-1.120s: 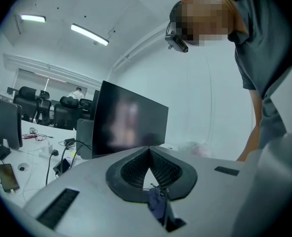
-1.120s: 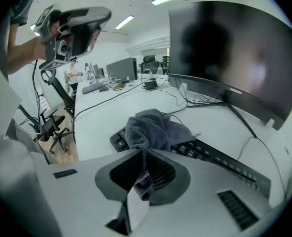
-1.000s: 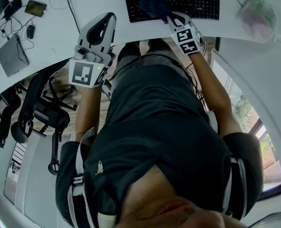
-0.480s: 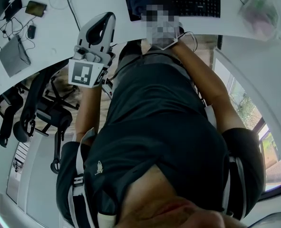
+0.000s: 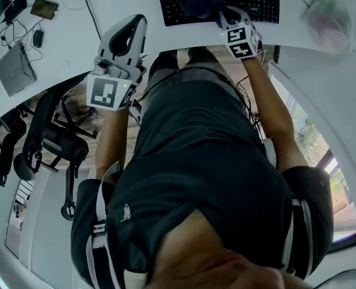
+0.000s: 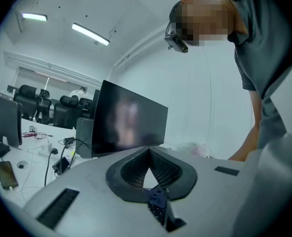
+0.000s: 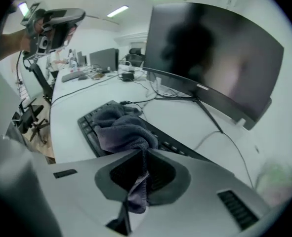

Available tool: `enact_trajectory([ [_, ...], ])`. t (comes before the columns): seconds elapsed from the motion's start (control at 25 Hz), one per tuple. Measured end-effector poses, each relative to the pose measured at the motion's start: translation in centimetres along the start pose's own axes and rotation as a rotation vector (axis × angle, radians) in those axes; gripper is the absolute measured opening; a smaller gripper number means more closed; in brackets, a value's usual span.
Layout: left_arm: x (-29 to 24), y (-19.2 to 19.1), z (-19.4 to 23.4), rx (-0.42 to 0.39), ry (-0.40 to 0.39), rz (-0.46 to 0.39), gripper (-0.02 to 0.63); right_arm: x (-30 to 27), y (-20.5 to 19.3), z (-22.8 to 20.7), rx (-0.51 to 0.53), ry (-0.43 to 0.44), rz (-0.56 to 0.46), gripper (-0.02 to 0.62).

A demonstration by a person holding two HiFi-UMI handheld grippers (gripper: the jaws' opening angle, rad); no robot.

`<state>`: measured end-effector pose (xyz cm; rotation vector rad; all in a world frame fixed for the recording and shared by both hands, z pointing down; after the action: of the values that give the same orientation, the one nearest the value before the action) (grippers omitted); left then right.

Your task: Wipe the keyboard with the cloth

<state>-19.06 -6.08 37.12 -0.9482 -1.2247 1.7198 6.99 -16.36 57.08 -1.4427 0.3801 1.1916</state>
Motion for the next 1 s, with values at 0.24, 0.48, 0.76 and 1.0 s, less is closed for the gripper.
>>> enact_trajectory([
  [0.24,-0.3,-0.1,-0.3,0.001,-0.010,0.012,0.003,-0.3,0.4,-3.8,-0.047,-0.110,0.009,0.031],
  [0.48,-0.6,0.2,-0.5,-0.014,-0.020,0.025,0.004,-3.0,5.6,0.6,0.040,-0.001,-0.062,0.031],
  [0.76,-1.7,0.1,-1.0,-0.017,-0.037,0.028,0.003,-0.1,-0.7,-3.6,-0.052,-0.083,0.012,0.031],
  [1.0,-2.5,-0.1,-1.5,-0.015,-0.047,0.030,0.004,2.6,-6.4,-8.7,-0.124,-0.213,0.095,0.031],
])
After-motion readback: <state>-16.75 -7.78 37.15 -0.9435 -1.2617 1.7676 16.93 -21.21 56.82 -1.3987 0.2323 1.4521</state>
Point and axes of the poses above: the fingertips, and each gripper's own axes: x backward along the fingers, z to its left, y out of its top, the point moved 6 cm from there along x, backward along the fingers, and after that the axes turned 3 degrees about x, right-handed, at the moved point
